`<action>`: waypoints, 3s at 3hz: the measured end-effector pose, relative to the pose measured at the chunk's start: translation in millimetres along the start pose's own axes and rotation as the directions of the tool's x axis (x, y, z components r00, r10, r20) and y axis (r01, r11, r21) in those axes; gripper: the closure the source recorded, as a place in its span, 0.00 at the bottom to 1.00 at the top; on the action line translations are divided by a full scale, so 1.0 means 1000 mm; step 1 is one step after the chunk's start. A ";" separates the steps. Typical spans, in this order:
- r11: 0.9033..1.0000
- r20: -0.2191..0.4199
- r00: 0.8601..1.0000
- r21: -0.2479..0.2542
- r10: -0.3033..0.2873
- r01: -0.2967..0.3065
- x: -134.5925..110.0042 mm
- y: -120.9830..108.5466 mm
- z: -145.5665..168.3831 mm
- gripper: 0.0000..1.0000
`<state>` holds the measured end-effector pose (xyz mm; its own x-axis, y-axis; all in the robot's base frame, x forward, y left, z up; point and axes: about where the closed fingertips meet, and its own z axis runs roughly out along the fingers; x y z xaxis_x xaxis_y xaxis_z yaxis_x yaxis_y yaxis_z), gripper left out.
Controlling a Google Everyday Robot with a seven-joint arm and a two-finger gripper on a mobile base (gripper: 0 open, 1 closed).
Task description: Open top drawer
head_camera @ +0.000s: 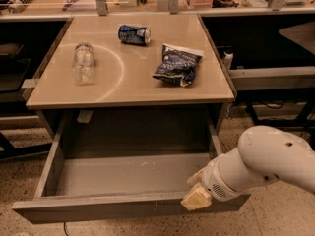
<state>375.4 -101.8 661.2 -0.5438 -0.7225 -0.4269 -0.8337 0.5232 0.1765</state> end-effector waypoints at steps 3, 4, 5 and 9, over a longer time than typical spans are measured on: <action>1.000 -0.005 1.000 -0.002 0.018 -0.018 0.003 0.002 0.000 1.00; 1.000 -0.008 1.000 -0.012 0.024 -0.024 0.005 0.005 0.000 1.00; 1.000 -0.008 1.000 -0.012 0.024 -0.024 0.005 0.005 -0.001 1.00; 0.999 -0.006 0.999 -0.021 0.045 -0.045 0.012 0.011 -0.002 1.00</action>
Offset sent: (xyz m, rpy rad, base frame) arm -0.0650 -0.0494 -0.0232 -0.0101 0.0931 -0.1296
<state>359.7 -105.6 660.2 -0.5815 -0.7010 -0.4129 -0.8101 0.5457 0.2145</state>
